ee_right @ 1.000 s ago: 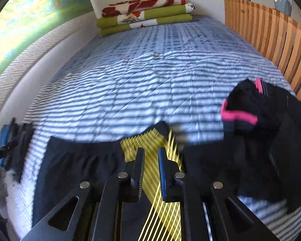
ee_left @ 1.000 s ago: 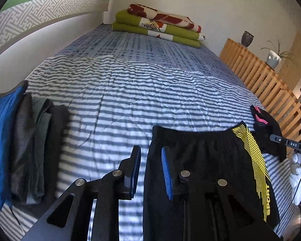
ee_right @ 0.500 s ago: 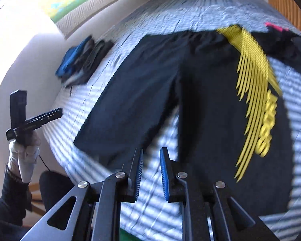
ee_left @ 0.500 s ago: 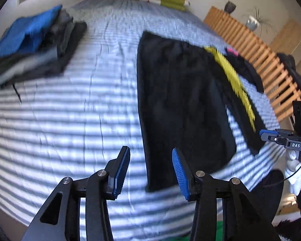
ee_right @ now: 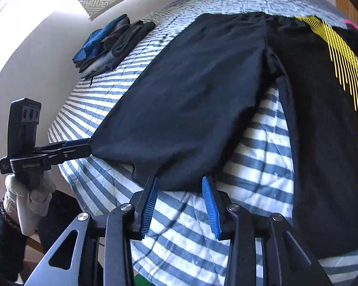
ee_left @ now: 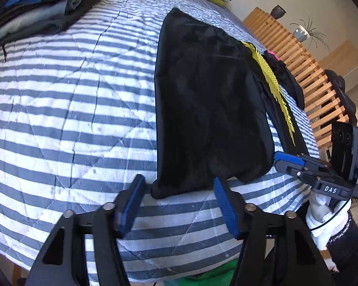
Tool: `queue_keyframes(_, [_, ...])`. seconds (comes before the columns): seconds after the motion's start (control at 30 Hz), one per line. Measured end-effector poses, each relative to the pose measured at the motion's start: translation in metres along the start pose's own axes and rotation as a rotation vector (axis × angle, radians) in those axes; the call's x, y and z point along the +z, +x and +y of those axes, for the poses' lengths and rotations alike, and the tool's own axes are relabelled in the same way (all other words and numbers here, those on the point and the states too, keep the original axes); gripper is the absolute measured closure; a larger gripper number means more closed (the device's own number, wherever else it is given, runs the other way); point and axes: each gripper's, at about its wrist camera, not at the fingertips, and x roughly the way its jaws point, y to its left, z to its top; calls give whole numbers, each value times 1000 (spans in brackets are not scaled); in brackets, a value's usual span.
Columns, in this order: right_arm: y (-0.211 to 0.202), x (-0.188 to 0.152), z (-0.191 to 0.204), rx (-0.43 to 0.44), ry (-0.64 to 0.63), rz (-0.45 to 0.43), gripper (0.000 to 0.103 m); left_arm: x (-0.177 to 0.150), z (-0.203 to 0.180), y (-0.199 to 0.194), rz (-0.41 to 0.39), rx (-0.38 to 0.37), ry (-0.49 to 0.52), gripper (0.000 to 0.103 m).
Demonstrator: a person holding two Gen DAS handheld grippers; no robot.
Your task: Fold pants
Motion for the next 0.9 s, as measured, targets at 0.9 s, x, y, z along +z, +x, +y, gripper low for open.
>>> queue_keyframes(0.9, [10,-13,-5,-10,-5,28,87,0,-7,13,23,109,16,97])
